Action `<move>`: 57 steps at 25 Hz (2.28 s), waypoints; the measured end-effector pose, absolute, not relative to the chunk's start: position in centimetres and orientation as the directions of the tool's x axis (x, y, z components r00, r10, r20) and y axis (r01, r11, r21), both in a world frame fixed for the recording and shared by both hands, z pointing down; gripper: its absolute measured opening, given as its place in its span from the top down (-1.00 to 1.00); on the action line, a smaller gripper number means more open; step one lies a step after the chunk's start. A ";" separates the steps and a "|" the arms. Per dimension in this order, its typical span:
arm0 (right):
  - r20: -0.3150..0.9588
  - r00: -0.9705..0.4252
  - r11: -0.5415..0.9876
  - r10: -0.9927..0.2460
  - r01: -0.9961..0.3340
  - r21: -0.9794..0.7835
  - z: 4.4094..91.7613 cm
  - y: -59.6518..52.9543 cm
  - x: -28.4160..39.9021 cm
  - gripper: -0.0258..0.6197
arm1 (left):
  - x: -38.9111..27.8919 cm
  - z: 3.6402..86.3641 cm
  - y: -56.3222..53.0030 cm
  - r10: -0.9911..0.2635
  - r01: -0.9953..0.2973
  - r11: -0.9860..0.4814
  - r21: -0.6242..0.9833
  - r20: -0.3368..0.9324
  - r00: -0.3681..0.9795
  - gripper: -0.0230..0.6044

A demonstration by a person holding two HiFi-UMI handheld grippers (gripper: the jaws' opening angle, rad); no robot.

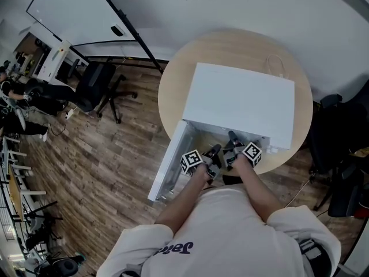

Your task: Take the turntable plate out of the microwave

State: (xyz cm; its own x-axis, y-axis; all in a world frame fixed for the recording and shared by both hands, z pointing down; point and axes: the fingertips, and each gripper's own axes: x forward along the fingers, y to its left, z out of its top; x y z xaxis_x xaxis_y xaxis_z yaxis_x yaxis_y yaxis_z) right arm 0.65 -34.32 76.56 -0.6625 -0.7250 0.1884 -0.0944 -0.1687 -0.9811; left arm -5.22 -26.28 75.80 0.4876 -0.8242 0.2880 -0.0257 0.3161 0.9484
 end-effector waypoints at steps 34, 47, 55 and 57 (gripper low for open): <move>0.063 -0.610 -0.022 -0.790 -0.075 -0.997 69.6 -15.9 3.2 0.83 | -6.1 70.4 -16.7 -0.818 0.074 0.036 0.997 -0.013 0.575 0.46; 0.042 -0.602 0.013 -0.797 -0.088 -0.996 64.3 -14.2 5.4 0.83 | -3.7 64.5 -15.2 -0.817 0.067 0.026 0.997 -0.018 0.577 0.82; 0.033 -0.643 0.054 -0.765 -0.115 -0.992 58.2 -14.7 6.8 0.83 | -2.3 58.6 -15.2 -0.846 0.089 0.003 0.996 -0.044 0.531 0.82; 0.035 -0.657 0.056 -0.753 -0.118 -0.991 57.2 -14.5 8.6 0.83 | -0.6 57.6 -14.8 -0.856 0.096 0.000 0.995 -0.050 0.514 0.82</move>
